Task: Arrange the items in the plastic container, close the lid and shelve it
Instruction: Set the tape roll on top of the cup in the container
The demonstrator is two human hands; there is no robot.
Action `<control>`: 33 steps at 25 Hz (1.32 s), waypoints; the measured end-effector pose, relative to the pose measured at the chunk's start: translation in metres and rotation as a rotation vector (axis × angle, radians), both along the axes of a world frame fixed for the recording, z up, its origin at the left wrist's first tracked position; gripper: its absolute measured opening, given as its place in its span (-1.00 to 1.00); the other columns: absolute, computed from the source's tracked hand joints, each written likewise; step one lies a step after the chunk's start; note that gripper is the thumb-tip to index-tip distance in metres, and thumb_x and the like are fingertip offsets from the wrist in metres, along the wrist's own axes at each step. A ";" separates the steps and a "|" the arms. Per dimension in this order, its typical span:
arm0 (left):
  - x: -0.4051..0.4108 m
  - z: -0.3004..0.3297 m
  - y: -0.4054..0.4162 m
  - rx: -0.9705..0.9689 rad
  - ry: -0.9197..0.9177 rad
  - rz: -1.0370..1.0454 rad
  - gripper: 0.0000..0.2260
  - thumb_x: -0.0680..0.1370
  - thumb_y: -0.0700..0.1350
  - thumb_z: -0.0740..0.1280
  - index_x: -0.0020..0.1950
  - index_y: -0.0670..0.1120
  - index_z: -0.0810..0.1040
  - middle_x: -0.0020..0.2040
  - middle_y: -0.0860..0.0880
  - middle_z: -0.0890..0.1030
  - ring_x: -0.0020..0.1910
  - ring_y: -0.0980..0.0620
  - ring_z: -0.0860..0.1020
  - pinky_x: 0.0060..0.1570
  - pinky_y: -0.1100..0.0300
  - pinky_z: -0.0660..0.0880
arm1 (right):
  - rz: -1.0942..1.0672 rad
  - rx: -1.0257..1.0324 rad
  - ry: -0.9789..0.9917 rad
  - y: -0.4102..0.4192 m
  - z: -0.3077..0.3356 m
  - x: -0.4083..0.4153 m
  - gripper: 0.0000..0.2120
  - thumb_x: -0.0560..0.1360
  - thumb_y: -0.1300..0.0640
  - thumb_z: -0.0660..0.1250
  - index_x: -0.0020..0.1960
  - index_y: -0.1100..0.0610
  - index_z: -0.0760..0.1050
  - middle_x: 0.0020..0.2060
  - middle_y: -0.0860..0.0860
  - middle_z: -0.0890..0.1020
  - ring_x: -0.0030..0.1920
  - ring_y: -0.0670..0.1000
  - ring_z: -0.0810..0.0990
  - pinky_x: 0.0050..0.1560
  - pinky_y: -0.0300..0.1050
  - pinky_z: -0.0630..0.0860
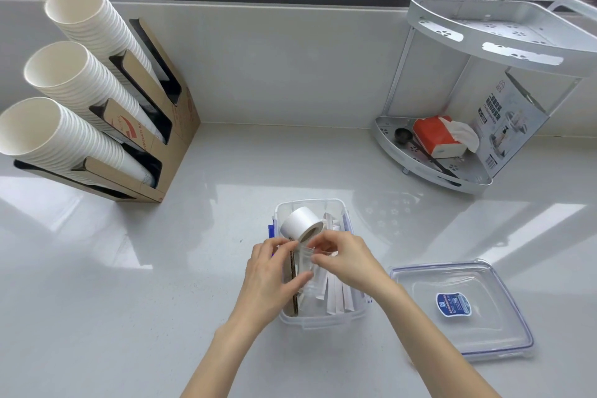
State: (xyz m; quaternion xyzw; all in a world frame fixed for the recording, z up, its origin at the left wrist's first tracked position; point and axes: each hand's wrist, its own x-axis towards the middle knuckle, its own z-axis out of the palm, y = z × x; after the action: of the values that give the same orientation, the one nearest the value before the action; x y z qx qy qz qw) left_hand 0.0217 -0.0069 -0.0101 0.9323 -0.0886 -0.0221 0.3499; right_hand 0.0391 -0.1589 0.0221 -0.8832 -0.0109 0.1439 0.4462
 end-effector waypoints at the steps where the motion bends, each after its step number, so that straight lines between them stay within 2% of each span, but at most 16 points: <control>1: 0.001 0.001 -0.002 -0.012 0.006 -0.006 -0.39 0.35 0.25 0.26 0.33 -0.01 0.36 0.28 0.03 0.42 0.29 0.06 0.30 0.15 0.34 0.14 | -0.012 0.043 -0.017 0.001 0.002 0.003 -0.80 0.41 0.28 0.30 0.00 0.14 0.58 -0.24 -0.09 0.58 -0.29 -0.40 0.52 -0.26 -0.64 0.36; 3: 0.004 0.002 -0.007 -0.032 0.025 0.015 -0.45 0.43 0.12 0.32 0.37 -0.02 0.30 0.29 0.05 0.44 0.31 0.06 0.31 0.13 0.32 0.14 | -0.031 0.100 -0.033 0.003 0.003 0.007 -0.81 0.41 0.28 0.30 -0.01 0.13 0.59 -0.28 -0.11 0.58 -0.35 -0.48 0.49 -0.27 -0.66 0.35; 6: 0.009 -0.001 -0.013 -0.043 0.040 0.051 -0.47 0.47 0.03 0.32 0.38 -0.05 0.26 0.30 0.03 0.46 0.30 0.04 0.38 0.24 0.19 0.25 | -0.048 0.117 -0.018 0.007 -0.001 0.008 -0.80 0.40 0.28 0.30 -0.02 0.10 0.58 -0.30 -0.16 0.56 -0.32 -0.35 0.53 -0.28 -0.62 0.37; 9: 0.008 -0.004 -0.014 -0.036 0.039 0.047 -0.50 0.47 -0.01 0.32 0.37 -0.04 0.28 0.28 0.02 0.48 0.28 0.04 0.43 0.22 0.14 0.29 | -0.019 0.151 0.015 0.010 -0.007 0.006 -0.83 0.41 0.27 0.30 -0.06 0.08 0.57 -0.24 -0.12 0.58 -0.26 -0.28 0.53 -0.24 -0.56 0.40; 11: 0.007 -0.004 -0.014 -0.043 0.024 0.057 -0.53 0.47 -0.02 0.32 0.35 -0.04 0.30 0.26 0.01 0.48 0.27 0.04 0.44 0.22 0.15 0.27 | -0.050 0.236 0.012 0.011 -0.010 0.006 -0.87 0.46 0.22 0.28 -0.03 0.08 0.56 -0.20 -0.11 0.60 -0.19 -0.23 0.55 -0.13 -0.43 0.46; 13: 0.006 -0.003 -0.013 -0.081 0.028 0.088 -0.51 0.47 -0.03 0.32 0.36 -0.07 0.29 0.28 -0.02 0.46 0.27 0.02 0.43 0.29 0.10 0.30 | -0.248 0.357 -0.003 0.008 -0.013 0.009 -0.83 0.52 0.23 0.19 0.02 0.08 0.53 -0.11 -0.03 0.63 -0.05 -0.08 0.59 0.04 -0.18 0.52; 14: 0.007 -0.003 -0.013 -0.104 0.037 0.103 -0.51 0.47 -0.03 0.33 0.37 -0.08 0.29 0.29 -0.03 0.46 0.27 0.01 0.43 0.31 0.05 0.32 | -0.343 0.332 -0.031 0.005 -0.015 0.010 -0.79 0.53 0.26 0.14 0.03 0.10 0.52 -0.07 0.03 0.62 0.01 0.00 0.59 0.09 -0.09 0.51; 15: 0.006 -0.003 -0.013 -0.123 0.049 0.112 -0.50 0.47 -0.04 0.33 0.37 -0.08 0.29 0.29 -0.04 0.45 0.28 0.00 0.43 0.31 0.01 0.33 | -0.372 0.228 -0.065 0.001 -0.017 0.011 -0.75 0.53 0.29 0.10 0.05 0.14 0.52 -0.05 0.07 0.62 0.05 0.06 0.58 0.10 -0.07 0.49; 16: 0.006 -0.002 -0.012 -0.137 0.058 0.118 -0.50 0.47 -0.04 0.33 0.37 -0.08 0.29 0.29 -0.04 0.45 0.27 0.00 0.43 0.31 -0.01 0.33 | -0.306 0.086 -0.087 -0.003 -0.021 0.011 -0.72 0.52 0.31 0.08 0.06 0.18 0.53 -0.04 0.10 0.62 0.07 0.10 0.58 0.10 -0.08 0.47; 20: 0.005 -0.001 -0.012 -0.198 0.073 0.151 -0.49 0.46 -0.07 0.35 0.37 -0.09 0.30 0.29 -0.07 0.46 0.27 -0.01 0.44 0.31 0.01 0.34 | 0.243 -0.393 -0.026 0.001 -0.036 0.005 -0.68 0.49 0.31 0.07 0.14 0.17 0.49 0.14 0.16 0.57 0.13 0.20 0.52 0.09 0.04 0.50; 23: 0.005 -0.002 -0.011 -0.207 0.080 0.142 -0.47 0.46 -0.06 0.35 0.38 -0.09 0.27 0.30 -0.06 0.45 0.27 0.01 0.43 0.33 0.01 0.33 | 0.492 -0.601 -0.024 0.006 -0.042 0.001 -0.58 0.51 0.31 0.09 0.35 0.15 0.27 0.30 0.10 0.38 0.21 0.19 0.38 0.10 0.06 0.41; 26: 0.006 -0.001 -0.011 -0.210 0.082 0.137 -0.46 0.47 -0.04 0.34 0.40 -0.08 0.25 0.29 -0.05 0.43 0.26 0.02 0.42 0.34 0.02 0.31 | 0.587 -0.718 -0.026 0.010 -0.041 -0.004 -0.60 0.55 0.22 0.08 0.39 0.14 0.24 0.34 0.08 0.34 0.24 0.17 0.31 0.15 0.06 0.33; 29: 0.006 -0.002 -0.012 -0.203 0.079 0.143 -0.46 0.48 -0.03 0.32 0.41 -0.08 0.24 0.30 -0.05 0.42 0.27 0.02 0.41 0.34 0.02 0.31 | 0.620 -0.835 -0.057 0.009 -0.036 -0.005 -0.65 0.57 0.10 0.07 0.32 0.19 0.34 0.31 0.10 0.39 0.27 0.14 0.31 0.18 0.04 0.29; 31: 0.006 -0.004 -0.012 -0.160 0.055 0.139 -0.47 0.48 -0.01 0.31 0.40 -0.08 0.24 0.33 -0.04 0.39 0.28 0.02 0.41 0.34 0.05 0.30 | 0.606 -0.889 -0.097 0.006 -0.036 -0.005 -0.65 0.55 0.06 0.13 0.21 0.23 0.46 0.23 0.11 0.49 0.25 0.14 0.36 0.17 0.03 0.29; 32: 0.006 -0.005 -0.013 -0.113 0.031 0.127 -0.47 0.49 0.00 0.30 0.40 -0.08 0.24 0.34 -0.02 0.38 0.29 0.03 0.40 0.33 0.10 0.27 | 0.585 -0.894 -0.171 0.004 -0.037 -0.006 -0.66 0.48 0.00 0.25 0.10 0.21 0.55 0.12 0.09 0.58 0.18 0.12 0.45 0.13 -0.02 0.35; 33: 0.006 -0.007 -0.014 -0.061 0.003 0.114 -0.48 0.50 0.02 0.28 0.40 -0.07 0.23 0.36 0.00 0.36 0.30 0.05 0.39 0.28 0.16 0.23 | 0.577 -0.900 -0.221 0.001 -0.037 -0.007 -0.67 0.30 -0.10 0.40 -0.12 0.15 0.65 -0.09 0.03 0.67 0.02 0.08 0.56 0.00 -0.11 0.44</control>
State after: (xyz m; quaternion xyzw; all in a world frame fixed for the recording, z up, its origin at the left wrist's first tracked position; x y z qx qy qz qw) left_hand 0.0275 -0.0209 -0.0168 0.9248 -0.0355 -0.0009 0.3789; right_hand 0.0318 -0.1580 -0.0151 -0.9580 -0.2369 0.1574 -0.0374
